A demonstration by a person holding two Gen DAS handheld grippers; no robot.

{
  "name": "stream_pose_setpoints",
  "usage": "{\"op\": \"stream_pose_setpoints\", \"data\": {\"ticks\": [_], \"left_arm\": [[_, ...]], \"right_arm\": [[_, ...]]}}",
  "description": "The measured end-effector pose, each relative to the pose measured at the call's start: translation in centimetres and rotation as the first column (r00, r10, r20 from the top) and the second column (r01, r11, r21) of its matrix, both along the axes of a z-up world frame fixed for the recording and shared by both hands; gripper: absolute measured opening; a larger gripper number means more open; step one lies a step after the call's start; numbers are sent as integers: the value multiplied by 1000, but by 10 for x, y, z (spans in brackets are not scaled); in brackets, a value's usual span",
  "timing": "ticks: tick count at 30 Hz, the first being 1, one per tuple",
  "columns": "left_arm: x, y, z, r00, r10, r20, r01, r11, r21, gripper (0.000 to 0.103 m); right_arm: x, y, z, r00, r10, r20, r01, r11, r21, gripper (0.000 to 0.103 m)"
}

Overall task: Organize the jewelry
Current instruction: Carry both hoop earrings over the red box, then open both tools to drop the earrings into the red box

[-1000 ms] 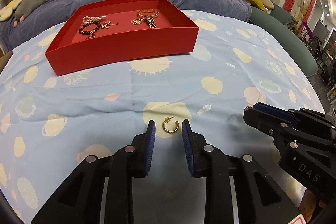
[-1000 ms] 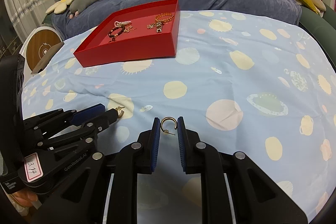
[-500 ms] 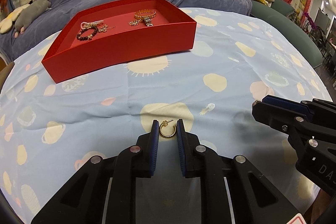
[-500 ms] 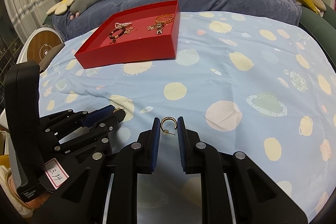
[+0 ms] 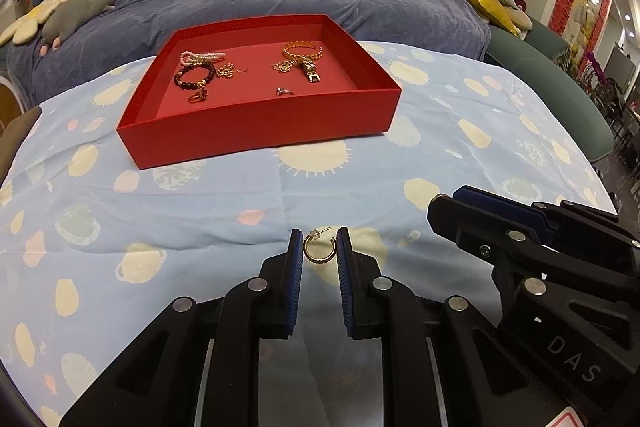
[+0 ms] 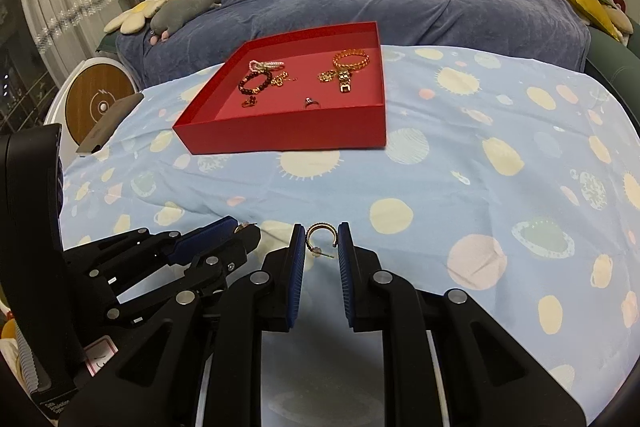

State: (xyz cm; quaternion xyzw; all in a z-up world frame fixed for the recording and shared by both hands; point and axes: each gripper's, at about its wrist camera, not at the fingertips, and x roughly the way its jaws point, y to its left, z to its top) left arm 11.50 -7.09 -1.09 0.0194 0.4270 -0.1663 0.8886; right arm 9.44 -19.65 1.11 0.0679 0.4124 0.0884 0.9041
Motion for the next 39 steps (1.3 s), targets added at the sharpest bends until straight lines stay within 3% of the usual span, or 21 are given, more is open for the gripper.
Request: {"op": "stream_pose_setpoints", "data": {"ticks": [6,12,16,21,25,39], "left_arm": [[17,19,22,998,59,31,-58,998,-14,15],[58,42,50,994,100,43,-98,994,-47,15],[94,51,60,989,125,77,-124,992,-10,15],[135,62,52,987,155,43,-153,987,-40,15],[157,59,36,985,170,35,-169,985,-14,15],[190,62,10,978,206,11,-207,978,12,15]], "right_arm": [[24,19,23,999,13,51,-13,1000,-1,16],[64,24,47,995,16,94,-16,1000,-2,16],[101,20,47,997,2,84,-3,1000,21,16],[145,25,37,998,-1,65,0,1000,20,16],[173,27,20,999,-16,31,15,999,35,16],[204,33,-17,1000,-25,-17,25,1000,1,16]]}}
